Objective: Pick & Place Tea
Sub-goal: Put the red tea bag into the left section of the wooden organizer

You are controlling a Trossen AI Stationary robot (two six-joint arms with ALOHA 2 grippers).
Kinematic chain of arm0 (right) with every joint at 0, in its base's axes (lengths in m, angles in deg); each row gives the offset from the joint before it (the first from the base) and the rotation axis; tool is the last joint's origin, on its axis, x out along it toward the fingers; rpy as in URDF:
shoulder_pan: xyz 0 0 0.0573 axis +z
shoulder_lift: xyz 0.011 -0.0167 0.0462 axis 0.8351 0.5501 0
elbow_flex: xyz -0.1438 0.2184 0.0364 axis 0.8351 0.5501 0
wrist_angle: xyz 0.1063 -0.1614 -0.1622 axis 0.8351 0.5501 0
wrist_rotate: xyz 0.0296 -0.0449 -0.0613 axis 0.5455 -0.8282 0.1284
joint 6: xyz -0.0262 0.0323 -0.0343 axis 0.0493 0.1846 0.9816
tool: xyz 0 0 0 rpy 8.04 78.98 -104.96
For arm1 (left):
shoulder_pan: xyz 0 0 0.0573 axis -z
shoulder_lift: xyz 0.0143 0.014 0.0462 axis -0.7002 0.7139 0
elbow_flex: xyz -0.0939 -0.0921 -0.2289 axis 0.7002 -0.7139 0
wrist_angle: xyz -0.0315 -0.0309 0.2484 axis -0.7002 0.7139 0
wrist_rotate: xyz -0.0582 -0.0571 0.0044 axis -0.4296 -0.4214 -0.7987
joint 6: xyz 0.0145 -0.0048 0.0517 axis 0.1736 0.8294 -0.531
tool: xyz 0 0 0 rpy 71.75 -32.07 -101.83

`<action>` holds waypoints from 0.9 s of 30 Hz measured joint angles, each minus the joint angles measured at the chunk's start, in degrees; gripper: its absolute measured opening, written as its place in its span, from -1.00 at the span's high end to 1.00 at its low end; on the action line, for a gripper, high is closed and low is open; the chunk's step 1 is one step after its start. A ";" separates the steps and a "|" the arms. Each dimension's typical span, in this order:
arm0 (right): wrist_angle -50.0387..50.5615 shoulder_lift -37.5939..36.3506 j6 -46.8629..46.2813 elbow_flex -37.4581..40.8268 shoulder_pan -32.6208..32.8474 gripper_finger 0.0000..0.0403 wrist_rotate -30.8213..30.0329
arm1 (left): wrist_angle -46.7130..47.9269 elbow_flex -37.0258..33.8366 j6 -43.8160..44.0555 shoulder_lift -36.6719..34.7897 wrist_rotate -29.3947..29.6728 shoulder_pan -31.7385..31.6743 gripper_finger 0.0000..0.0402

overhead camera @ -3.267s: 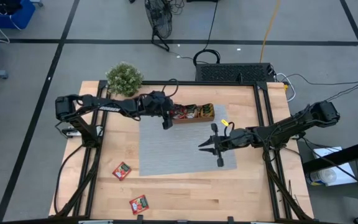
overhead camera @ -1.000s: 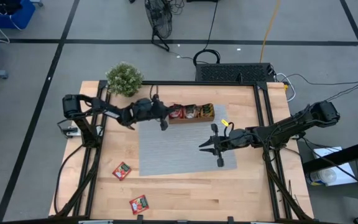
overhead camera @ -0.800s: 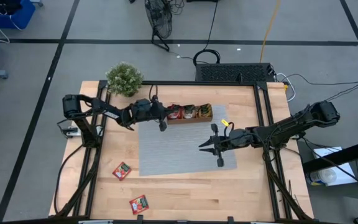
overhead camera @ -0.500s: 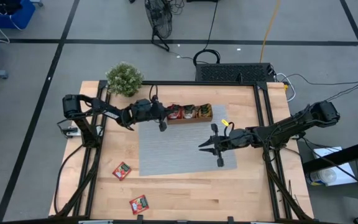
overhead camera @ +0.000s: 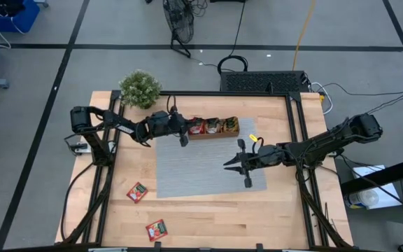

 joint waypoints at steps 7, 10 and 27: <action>0.00 0.00 -0.01 0.01 0.00 0.79 0.00 | -0.21 0.02 0.67 0.00 0.73 0.00 0.67; 0.00 0.00 -0.01 0.02 0.00 0.79 0.00 | 0.54 -0.02 0.61 -1.55 1.30 0.44 0.58; -0.18 0.00 0.01 0.02 0.00 0.79 0.02 | 82.01 3.03 49.62 -35.36 7.50 38.81 0.17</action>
